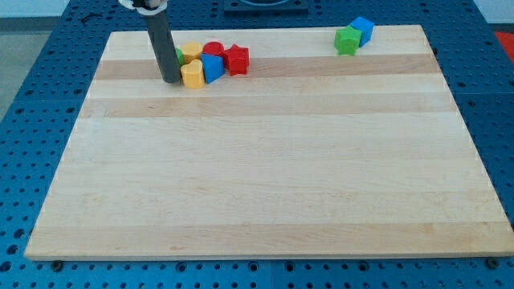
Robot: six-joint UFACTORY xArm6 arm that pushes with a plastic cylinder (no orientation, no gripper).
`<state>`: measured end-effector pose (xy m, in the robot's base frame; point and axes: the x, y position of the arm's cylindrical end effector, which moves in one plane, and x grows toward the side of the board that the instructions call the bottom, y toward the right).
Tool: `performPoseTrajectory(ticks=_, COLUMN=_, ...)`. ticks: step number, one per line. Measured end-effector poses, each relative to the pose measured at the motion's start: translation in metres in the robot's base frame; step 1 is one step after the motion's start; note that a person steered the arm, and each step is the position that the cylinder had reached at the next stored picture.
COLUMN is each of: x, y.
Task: Push the green circle closer to green star
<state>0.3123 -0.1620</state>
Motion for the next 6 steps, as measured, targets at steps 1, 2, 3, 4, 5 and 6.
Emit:
performPoseTrajectory(ticks=1, x=-0.021, y=-0.007)
performPoseTrajectory(ticks=2, x=-0.034, y=-0.026)
performPoseTrajectory(ticks=3, x=-0.045, y=-0.042)
performPoseTrajectory(ticks=4, x=-0.049, y=-0.061)
performPoseTrajectory(ticks=5, x=-0.051, y=-0.111)
performPoseTrajectory(ticks=6, x=-0.079, y=-0.125)
